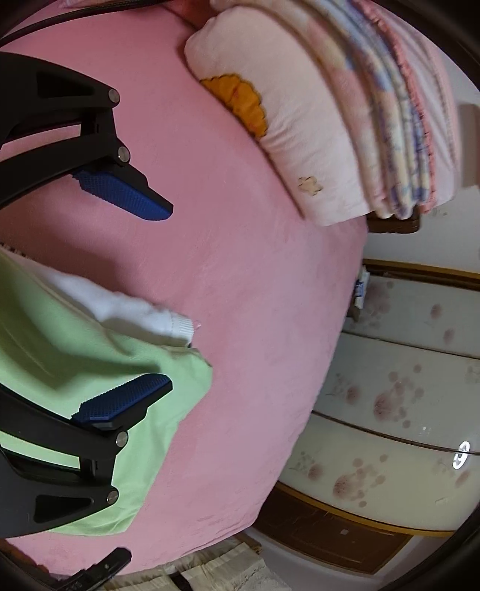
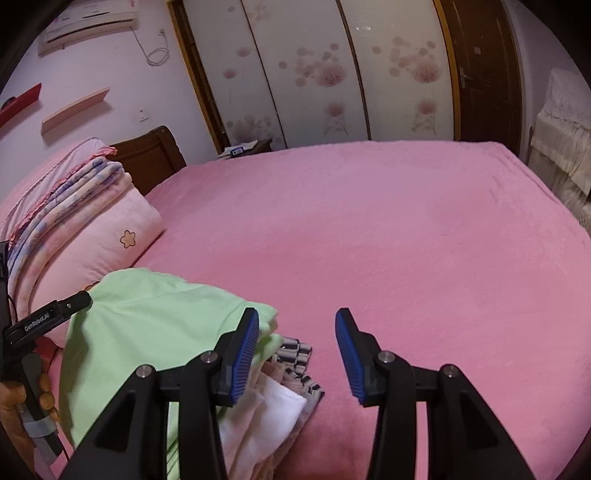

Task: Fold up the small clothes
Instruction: 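Lower the shirt onto the clothes stack and open both tools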

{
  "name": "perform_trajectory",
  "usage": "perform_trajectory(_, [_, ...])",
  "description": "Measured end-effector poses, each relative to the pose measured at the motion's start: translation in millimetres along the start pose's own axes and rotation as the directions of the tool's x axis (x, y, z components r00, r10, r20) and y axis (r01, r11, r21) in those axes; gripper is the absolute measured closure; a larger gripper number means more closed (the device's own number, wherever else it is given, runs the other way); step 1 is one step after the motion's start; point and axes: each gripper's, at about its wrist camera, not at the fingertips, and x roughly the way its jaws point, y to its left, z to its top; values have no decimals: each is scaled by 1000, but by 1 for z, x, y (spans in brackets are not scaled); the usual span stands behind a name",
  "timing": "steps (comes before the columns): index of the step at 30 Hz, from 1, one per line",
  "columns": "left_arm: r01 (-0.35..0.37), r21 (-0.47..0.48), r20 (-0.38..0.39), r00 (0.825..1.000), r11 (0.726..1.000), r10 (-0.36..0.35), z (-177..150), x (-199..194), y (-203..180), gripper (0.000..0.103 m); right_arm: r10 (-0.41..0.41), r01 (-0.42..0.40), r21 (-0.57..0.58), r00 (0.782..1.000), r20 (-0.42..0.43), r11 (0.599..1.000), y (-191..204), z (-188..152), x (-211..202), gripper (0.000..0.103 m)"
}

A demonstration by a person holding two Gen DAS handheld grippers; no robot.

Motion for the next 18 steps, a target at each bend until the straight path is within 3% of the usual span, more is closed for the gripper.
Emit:
perform_trajectory(5, [-3,-9,62,998,1000,4,4,-20,3,16,94,-90,-88,995,37,992,30,-3,-27,60])
perform_trajectory(9, [-74,79,74,995,994,68,-7,-24,-7,16,150,-142,-179,988,31,973,58,-13,-35,60])
perform_trajectory(13, [-170,163,54,985,972,163,-23,-7,-10,16,136,-139,-236,990,-31,962,74,-30,-22,60])
perform_trajectory(18, [-240,174,19,970,955,241,-37,17,-6,14,52,-82,-277,992,-115,957,69,-56,4,62])
